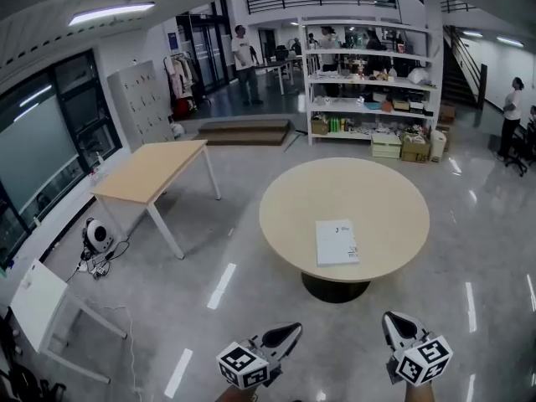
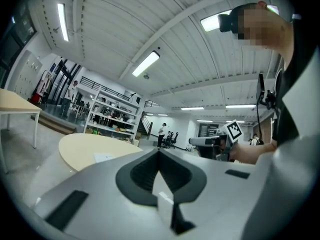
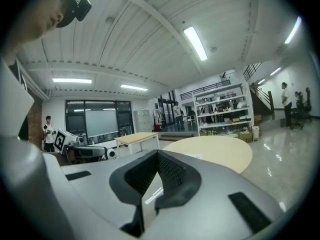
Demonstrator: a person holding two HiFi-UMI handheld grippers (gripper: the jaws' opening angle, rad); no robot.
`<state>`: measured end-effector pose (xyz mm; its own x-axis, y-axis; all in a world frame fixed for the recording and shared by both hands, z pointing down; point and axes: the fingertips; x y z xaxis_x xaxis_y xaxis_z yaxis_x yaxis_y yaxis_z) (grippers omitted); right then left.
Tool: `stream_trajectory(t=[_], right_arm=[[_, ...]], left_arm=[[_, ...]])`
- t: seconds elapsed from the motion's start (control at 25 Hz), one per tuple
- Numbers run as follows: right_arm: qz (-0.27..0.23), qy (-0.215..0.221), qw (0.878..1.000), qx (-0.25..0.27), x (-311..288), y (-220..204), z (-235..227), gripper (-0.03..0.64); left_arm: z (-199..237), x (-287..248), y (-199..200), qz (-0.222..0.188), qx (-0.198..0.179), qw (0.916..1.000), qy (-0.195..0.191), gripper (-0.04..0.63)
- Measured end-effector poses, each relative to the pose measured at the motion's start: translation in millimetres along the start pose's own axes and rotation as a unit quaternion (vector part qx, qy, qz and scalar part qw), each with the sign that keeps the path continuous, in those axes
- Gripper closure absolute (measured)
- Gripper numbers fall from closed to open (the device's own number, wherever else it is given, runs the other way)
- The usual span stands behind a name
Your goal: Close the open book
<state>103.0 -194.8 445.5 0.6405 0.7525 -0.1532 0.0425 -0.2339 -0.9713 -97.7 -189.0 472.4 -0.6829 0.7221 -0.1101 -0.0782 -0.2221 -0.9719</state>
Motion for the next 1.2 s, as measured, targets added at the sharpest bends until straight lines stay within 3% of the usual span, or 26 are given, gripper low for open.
stream_trajectory(t=[0.36,0.64,0.76,0.96,1.2], right_arm=[[-0.012,0.013,1.000,0.002,134.5,-23.3,78.5,0.617],[-0.006,0.030,0.999,-0.018,256.9,-84.2,109.5,0.617],[-0.004,0.033,0.999,-0.027,297.9,-88.6,128.1,0.617],[-0.020,0.044,0.999,-0.008,343.3,-75.9,175.5,0.617],[-0.020,0.043,0.999,0.010,375.7,-89.6,241.8,0.617]], left_arm=[[-125.3,82.2,-3.6,-0.014,-0.024,0.9996,-0.003,0.597],[-262.5,123.8,-55.9,-0.004,-0.025,0.9996,-0.011,0.597],[-306.6,153.2,-60.6,0.010,-0.029,0.9995,-0.012,0.597],[-339.8,204.3,-57.0,0.010,-0.035,0.9993,0.005,0.597],[-367.6,276.3,-65.9,-0.015,-0.041,0.9990,-0.003,0.597]])
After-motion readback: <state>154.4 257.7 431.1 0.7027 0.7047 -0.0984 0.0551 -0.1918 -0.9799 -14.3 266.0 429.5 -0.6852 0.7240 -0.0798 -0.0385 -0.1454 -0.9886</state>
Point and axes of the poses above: the fingertips, and each gripper's own axes: x backward along the fingers, z to its left, y out of its top, and after that the axes turned 9 degrees about y, right-handed
